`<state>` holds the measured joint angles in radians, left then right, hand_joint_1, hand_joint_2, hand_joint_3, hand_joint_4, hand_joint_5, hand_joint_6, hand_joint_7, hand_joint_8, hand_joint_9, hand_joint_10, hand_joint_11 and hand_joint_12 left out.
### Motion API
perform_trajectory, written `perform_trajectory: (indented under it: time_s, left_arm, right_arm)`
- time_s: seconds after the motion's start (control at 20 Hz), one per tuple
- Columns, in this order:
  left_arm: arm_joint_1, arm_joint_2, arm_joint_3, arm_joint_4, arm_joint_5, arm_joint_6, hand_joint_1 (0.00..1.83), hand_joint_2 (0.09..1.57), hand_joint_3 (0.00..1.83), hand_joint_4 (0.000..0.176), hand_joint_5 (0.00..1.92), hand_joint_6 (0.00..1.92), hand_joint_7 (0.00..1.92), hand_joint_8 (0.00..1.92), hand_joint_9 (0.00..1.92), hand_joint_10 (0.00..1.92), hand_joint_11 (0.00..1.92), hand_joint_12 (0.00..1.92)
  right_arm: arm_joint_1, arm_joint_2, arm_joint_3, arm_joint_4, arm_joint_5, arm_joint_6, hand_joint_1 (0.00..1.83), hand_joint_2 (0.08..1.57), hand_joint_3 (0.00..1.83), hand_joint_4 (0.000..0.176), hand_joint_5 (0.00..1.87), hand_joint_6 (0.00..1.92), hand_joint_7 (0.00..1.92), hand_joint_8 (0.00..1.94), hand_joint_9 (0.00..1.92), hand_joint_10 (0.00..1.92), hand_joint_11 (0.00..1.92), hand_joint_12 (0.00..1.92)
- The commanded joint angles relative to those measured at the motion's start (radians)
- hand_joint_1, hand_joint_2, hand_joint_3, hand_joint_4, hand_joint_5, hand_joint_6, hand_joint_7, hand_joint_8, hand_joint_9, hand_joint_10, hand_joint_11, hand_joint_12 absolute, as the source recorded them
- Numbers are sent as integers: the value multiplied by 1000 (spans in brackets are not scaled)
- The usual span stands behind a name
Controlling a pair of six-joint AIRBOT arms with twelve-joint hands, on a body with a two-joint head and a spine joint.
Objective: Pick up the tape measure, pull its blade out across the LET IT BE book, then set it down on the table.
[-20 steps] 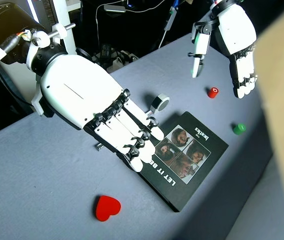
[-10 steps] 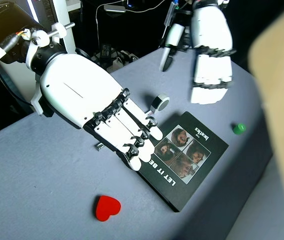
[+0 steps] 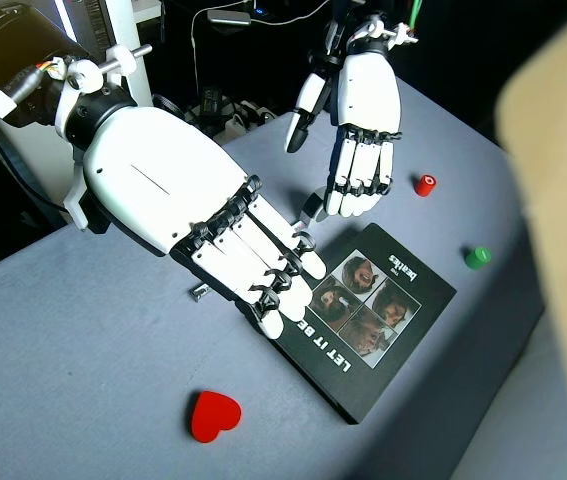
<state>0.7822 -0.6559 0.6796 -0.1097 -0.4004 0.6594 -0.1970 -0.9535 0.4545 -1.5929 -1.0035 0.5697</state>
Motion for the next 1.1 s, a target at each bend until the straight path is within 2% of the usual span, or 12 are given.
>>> perform_trajectory:
  time_s: [0.0, 0.1, 0.15, 0.2, 0.25, 0.35, 0.5, 0.6, 0.7, 0.85, 0.95, 1.05]
  left_arm:
    - [6, -6, 9, 14, -188, -31, 805, 1082, 3, 0, 267, 3, 257, 3, 240, 1, 0, 687]
    - [62, -25, 26, 33, -258, -102, 807, 1083, 3, 0, 268, 3, 261, 4, 242, 1, 0, 685]
    - [96, -37, 34, 33, -304, -132, 807, 1083, 2, 0, 268, 2, 262, 3, 242, 1, 0, 717]
    - [132, -51, 45, 33, -351, -147, 809, 1084, 2, 0, 268, 2, 262, 2, 241, 1, 0, 724]
    - [158, -63, 54, 33, -386, -157, 810, 1084, 2, 0, 268, 1, 262, 2, 241, 1, 0, 726]
    - [217, -89, 81, 33, -462, -203, 809, 1083, 1, 0, 265, 1, 263, 1, 246, 2, 0, 763]
    - [271, -124, 119, 43, -547, -230, 798, 1088, 2, 0, 264, 0, 263, 0, 247, 1, 0, 730]
    - [304, -143, 141, 47, -589, -234, 783, 1102, 4, 0, 261, 3, 265, 3, 243, 1, 0, 702]
    - [336, -159, 157, 37, -618, -251, 787, 1102, 1, 0, 276, 5, 282, 5, 257, 3, 0, 767]
    - [385, -175, 174, 37, -650, -263, 794, 1092, 0, 0, 301, 10, 290, 4, 270, 5, 0, 827]
    - [403, -190, 180, 37, -653, -263, 797, 1091, 0, 0, 292, 3, 291, 2, 273, 4, 0, 791]
    - [423, -212, 193, 40, -654, -263, 802, 1093, 0, 0, 286, 2, 291, 1, 260, 2, 0, 745]
  right_arm:
    - [9, 2, -6, -93, -21, -2, 233, 1299, 0, 57, 184, 8, 198, 5, 149, 3, 0, 624]
    - [9, 2, -6, -93, -21, -2, 235, 1298, 0, 56, 196, 6, 224, 8, 162, 5, 0, 717]
    - [9, 2, -6, -93, -21, -3, 249, 1292, 0, 56, 207, 7, 234, 8, 165, 4, 0, 709]
    - [9, 2, -6, -93, -21, -3, 257, 1290, 0, 49, 198, 1, 197, 10, 130, 8, 0, 594]
    - [9, 2, -6, -93, -21, -3, 257, 1291, 0, 43, 189, 1, 186, 5, 118, 5, 0, 592]
    - [9, 2, -6, -93, -19, -3, 268, 1286, 0, 42, 195, 2, 202, 5, 143, 7, 0, 757]
    - [12, 1, -7, -67, -14, -13, 264, 1286, 0, 41, 193, 0, 225, 4, 163, 7, 0, 765]
    - [14, 2, -7, -45, -3, -32, 267, 1285, 0, 41, 201, 2, 246, 6, 193, 10, 0, 861]
    - [14, 2, -7, -43, 5, -35, 269, 1284, 0, 40, 189, 2, 251, 3, 192, 4, 0, 762]
    - [10, 2, -7, -44, 16, -35, 285, 1281, 0, 36, 241, 8, 316, 9, 255, 11, 0, 886]
    - [9, 2, -7, -44, 19, -35, 297, 1275, 0, 38, 214, 2, 274, 1, 214, 1, 0, 770]
    - [9, 2, -7, -44, 17, -35, 299, 1273, 0, 39, 191, 1, 254, 1, 210, 1, 0, 783]
